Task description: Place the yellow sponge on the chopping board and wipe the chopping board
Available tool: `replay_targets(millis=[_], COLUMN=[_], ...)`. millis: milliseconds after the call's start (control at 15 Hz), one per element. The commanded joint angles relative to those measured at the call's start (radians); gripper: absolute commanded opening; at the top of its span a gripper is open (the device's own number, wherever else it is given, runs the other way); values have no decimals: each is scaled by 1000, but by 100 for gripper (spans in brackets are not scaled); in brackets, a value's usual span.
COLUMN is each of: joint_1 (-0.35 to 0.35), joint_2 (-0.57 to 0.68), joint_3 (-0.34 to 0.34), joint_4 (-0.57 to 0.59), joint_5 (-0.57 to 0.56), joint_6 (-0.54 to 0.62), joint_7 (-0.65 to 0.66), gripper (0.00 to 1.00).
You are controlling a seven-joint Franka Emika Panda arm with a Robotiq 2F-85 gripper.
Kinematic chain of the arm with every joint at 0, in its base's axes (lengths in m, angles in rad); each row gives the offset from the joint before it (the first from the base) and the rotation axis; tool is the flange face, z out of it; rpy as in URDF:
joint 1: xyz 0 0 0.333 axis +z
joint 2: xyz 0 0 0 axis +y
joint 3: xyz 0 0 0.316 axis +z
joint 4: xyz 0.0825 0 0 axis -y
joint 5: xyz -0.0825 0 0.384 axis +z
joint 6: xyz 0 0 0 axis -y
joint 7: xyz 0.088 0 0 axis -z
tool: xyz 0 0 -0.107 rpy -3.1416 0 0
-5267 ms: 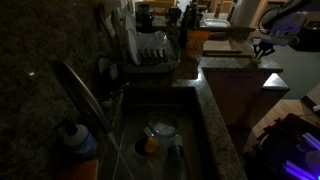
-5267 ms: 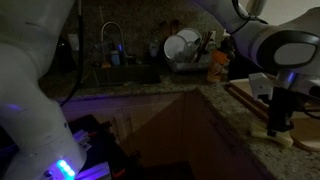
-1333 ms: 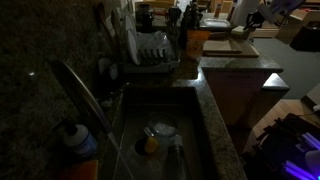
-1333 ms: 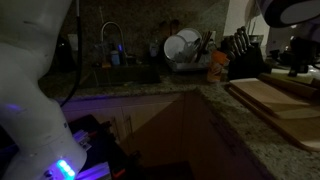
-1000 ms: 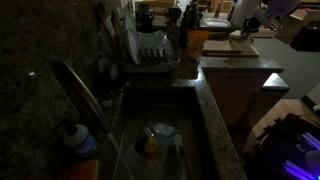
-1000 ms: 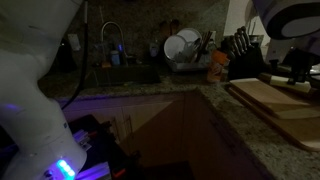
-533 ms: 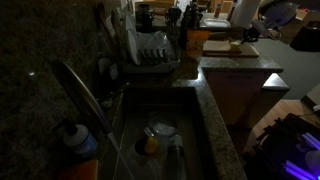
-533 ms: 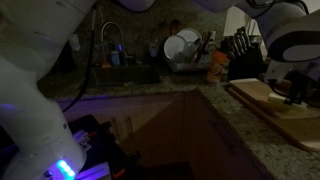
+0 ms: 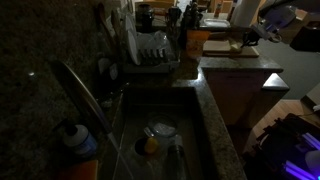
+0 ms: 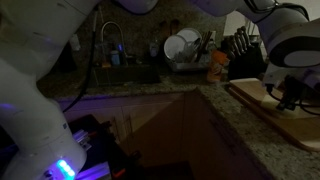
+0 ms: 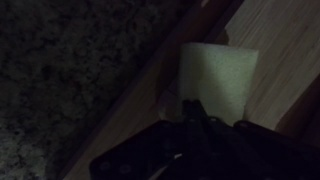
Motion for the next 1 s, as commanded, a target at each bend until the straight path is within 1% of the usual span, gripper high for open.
replay_targets(millis=[0, 333, 467, 933], joint_1=[14, 75, 92, 105], joint_2=[4, 19, 21, 40], joint_3=[12, 24, 39, 84], joint_4=[5, 24, 39, 65], joint_5=[-64, -199, -232, -235], joint_6=[-73, -59, -64, -53], joint_7=[3, -1, -6, -25], gripper=[0, 0, 0, 0])
